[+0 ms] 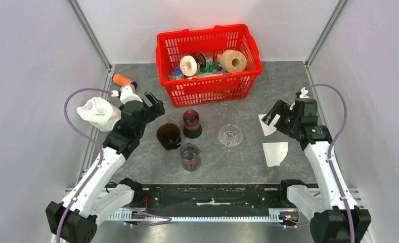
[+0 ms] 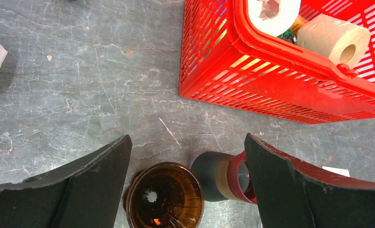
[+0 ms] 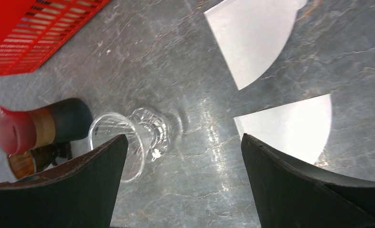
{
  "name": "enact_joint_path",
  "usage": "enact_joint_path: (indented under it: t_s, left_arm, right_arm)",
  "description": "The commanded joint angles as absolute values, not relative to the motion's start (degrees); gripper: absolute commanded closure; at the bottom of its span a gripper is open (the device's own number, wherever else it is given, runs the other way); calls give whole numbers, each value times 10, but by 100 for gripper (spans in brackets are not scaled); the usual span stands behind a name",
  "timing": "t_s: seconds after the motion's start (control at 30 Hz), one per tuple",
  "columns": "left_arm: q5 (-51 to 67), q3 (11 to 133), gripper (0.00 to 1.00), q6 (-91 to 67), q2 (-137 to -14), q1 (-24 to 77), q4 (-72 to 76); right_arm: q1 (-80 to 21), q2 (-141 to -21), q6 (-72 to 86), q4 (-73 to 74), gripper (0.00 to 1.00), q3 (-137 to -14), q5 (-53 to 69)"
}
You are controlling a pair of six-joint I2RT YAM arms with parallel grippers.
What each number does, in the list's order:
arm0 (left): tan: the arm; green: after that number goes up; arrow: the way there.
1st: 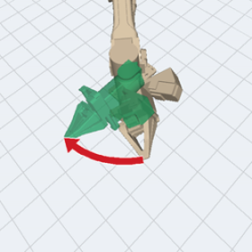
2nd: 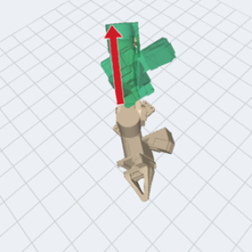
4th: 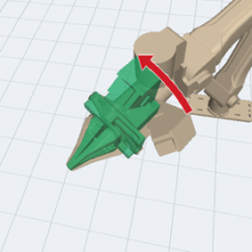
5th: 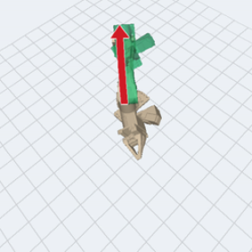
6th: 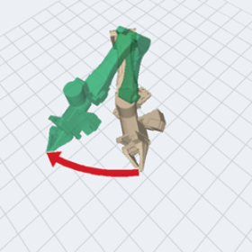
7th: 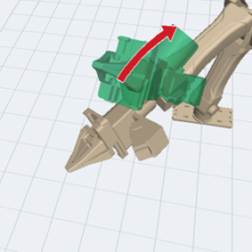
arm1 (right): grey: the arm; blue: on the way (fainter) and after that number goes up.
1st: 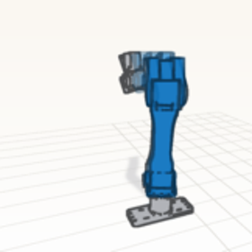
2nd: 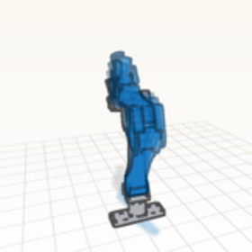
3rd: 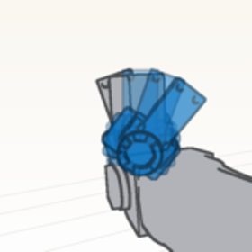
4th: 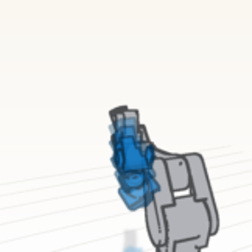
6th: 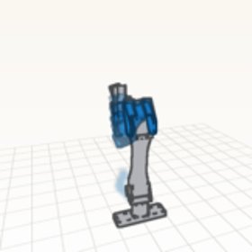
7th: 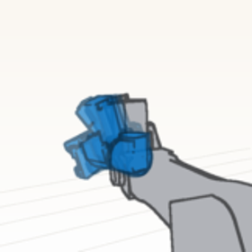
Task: Place the coffee filter in the dripper
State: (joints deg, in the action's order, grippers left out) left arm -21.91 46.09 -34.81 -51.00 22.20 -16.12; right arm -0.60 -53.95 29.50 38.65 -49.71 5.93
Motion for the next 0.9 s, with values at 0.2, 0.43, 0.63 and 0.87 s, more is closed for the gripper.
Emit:
enact_joint_path:
  t_s: [0.2, 0.43, 0.63, 0.87]
  left_arm:
    - [-215, 472, 5, -333, -536, 219, -148]
    - [-224, 468, 5, -334, -530, 219, -144]
    - [-224, 468, 4, -335, -532, 220, -149]
    - [-231, 468, 5, -328, -534, 219, -149]
  right_arm:
    - [-106, -568, 270, 358, 3, -506, 112]
    - [-182, -633, 283, 332, 3, -509, 83]
    - [-194, -677, 354, 239, 3, -470, 103]
    - [-198, -745, 379, 228, 10, -479, 109]
